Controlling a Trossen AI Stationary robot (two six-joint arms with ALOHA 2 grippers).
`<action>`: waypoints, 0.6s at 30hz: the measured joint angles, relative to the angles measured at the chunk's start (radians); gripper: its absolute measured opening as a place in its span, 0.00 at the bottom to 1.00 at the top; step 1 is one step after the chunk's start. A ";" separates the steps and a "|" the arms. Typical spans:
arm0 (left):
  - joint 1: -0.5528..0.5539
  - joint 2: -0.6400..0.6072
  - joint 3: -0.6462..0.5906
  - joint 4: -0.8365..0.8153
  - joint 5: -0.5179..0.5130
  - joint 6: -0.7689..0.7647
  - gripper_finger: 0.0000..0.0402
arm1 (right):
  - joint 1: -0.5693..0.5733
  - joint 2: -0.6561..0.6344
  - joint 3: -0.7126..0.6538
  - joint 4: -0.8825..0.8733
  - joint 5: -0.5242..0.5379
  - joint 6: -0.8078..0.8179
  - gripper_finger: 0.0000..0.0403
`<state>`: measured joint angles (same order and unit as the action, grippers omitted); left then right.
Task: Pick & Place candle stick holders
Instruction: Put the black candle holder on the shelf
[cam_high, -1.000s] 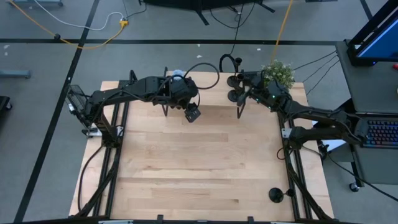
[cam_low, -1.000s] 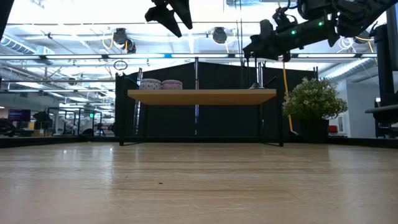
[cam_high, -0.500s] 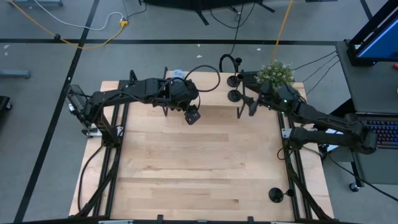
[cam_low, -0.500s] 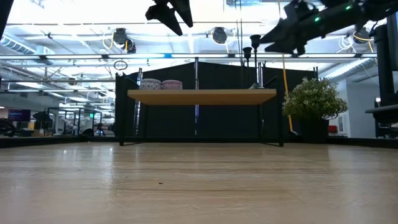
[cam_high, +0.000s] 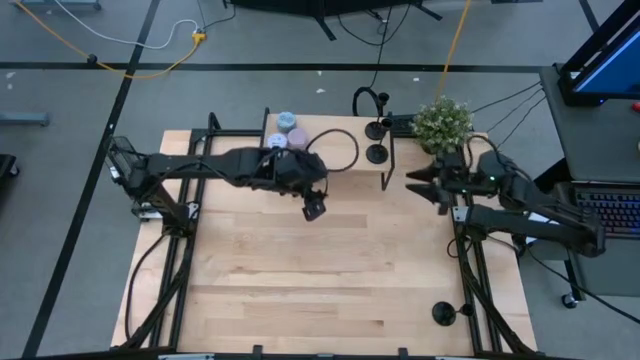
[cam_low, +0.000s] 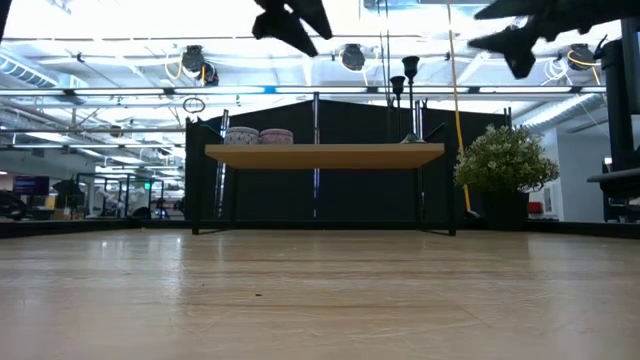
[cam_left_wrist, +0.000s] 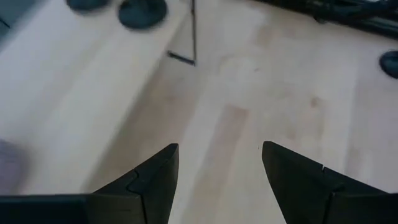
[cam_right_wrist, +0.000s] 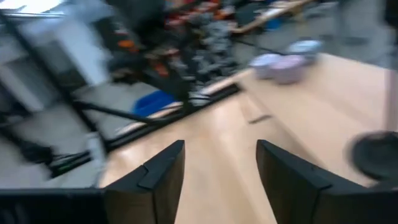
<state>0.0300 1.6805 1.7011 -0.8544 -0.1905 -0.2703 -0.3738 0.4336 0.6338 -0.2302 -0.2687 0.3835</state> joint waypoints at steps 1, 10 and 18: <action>-0.002 -0.010 -0.041 0.029 0.016 -0.012 0.60 | 0.004 -0.017 0.000 -0.001 -0.039 0.003 0.46; -0.052 -0.195 -0.392 0.331 0.013 -0.198 0.60 | 0.024 -0.125 0.000 0.065 -0.343 0.156 0.40; -0.103 -0.345 -0.610 0.592 -0.085 -0.343 0.60 | 0.025 -0.074 0.016 0.230 -0.517 0.186 0.39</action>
<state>-0.0726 1.3358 1.0906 -0.2628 -0.2752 -0.6132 -0.3485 0.3594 0.6500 -0.0002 -0.7860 0.5692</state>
